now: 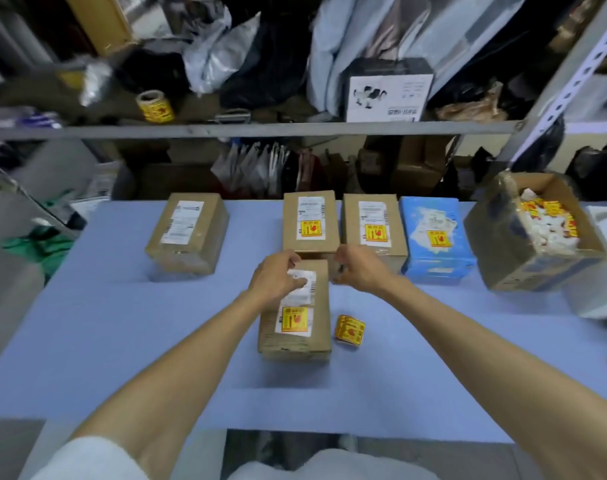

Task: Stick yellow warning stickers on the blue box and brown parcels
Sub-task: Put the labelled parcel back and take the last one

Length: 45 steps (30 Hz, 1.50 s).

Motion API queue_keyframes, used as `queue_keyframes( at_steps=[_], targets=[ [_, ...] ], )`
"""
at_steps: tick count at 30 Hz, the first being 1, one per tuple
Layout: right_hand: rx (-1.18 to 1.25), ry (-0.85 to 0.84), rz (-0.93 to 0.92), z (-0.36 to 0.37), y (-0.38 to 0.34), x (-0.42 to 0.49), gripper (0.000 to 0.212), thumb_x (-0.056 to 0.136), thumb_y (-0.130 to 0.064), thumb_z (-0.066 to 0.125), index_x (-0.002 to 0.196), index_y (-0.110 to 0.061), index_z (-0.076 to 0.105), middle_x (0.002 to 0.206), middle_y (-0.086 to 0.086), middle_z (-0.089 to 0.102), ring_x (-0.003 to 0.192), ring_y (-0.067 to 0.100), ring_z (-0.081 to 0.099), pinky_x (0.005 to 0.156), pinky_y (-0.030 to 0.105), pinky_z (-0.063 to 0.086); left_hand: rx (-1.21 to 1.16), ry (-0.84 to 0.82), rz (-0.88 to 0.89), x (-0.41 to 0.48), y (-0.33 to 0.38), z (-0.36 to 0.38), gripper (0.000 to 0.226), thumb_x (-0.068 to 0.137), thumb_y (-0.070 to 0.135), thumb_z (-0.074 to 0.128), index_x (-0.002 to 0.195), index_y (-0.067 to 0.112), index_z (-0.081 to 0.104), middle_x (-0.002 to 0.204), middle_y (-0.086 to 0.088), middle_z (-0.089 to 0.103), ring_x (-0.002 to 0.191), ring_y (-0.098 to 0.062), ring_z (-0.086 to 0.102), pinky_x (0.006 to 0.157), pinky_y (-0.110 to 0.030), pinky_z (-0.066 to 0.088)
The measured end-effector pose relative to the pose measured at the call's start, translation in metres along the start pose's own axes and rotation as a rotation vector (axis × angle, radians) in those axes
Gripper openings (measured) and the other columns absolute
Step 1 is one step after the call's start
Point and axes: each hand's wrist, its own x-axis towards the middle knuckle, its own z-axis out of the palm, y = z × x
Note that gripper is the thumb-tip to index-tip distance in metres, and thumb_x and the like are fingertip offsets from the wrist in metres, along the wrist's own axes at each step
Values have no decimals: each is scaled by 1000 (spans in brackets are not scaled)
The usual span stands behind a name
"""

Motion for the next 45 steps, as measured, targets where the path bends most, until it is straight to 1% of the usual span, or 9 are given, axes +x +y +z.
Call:
queue_keyframes(
  at_steps=[7, 15, 19, 21, 28, 32, 36, 41, 45],
  targets=[
    [312, 146, 114, 56, -5, -18, 41, 76, -10, 77, 112, -7, 57, 114, 10, 61, 101, 26, 58, 79, 34, 48, -110, -14, -18, -26, -47, 15, 79, 73, 30, 79, 137, 15, 37, 139, -7, 36, 131, -26, 31, 105, -34, 30],
    [754, 73, 305, 104, -18, -61, 67, 79, -24, 76, 137, -21, 42, 121, 0, 60, 93, 9, 59, 61, 11, 46, -612, 1, -171, -55, -74, 42, 76, 73, 20, 81, 137, 19, 40, 135, -1, 48, 118, -16, 50, 96, -31, 44],
    [828, 47, 299, 119, -25, -75, 82, 80, -38, 74, 145, -43, 23, 114, -20, 58, 104, 0, 55, 71, 8, 49, -695, -56, -172, -63, -76, 48, 87, 71, 22, 83, 142, 25, 32, 126, 8, 51, 109, -11, 52, 88, -23, 44],
    [849, 48, 311, 123, -26, -75, 83, 80, -41, 74, 143, -48, 22, 119, -18, 58, 110, 4, 54, 83, 19, 50, -710, -58, -177, -66, -78, 49, 88, 71, 25, 82, 143, 28, 30, 125, 10, 51, 107, -9, 52, 83, -19, 42],
    [818, 42, 277, 122, -44, -67, 73, 76, -47, 74, 114, -80, 21, 104, -42, 51, 101, -8, 52, 77, 17, 47, -714, -49, -207, -71, -98, 38, 94, 69, 32, 83, 146, 32, 28, 145, 7, 43, 115, -8, 47, 91, -25, 44],
    [829, 3, 235, 134, -60, -56, 85, 77, -48, 73, 143, -52, 20, 119, -17, 57, 112, 6, 53, 84, 23, 50, -711, -11, -248, -72, -120, 20, 97, 66, 30, 86, 145, 31, 30, 145, 7, 43, 121, -13, 49, 98, -31, 45],
    [798, -43, 210, 136, -82, -34, 81, 80, -41, 74, 141, -49, 21, 110, -19, 54, 101, 6, 55, 68, 10, 46, -706, 21, -262, -70, -140, 0, 92, 67, 27, 86, 143, 30, 35, 138, 6, 48, 120, -16, 52, 97, -32, 46],
    [775, -40, 280, 140, -96, -3, 63, 77, -33, 77, 127, -21, 42, 117, 0, 61, 88, 4, 59, 65, 16, 48, -646, -30, -250, -47, -150, -28, 82, 70, 21, 84, 139, 28, 40, 124, 5, 54, 114, -14, 52, 97, -30, 43],
    [765, -8, 255, 134, -108, 21, 56, 76, -28, 78, 125, -19, 53, 108, -6, 62, 84, -1, 59, 59, 10, 44, -617, -27, -287, -30, -158, -49, 89, 70, 19, 83, 145, 22, 34, 134, 1, 51, 119, -16, 50, 101, -30, 40]
  ],
)
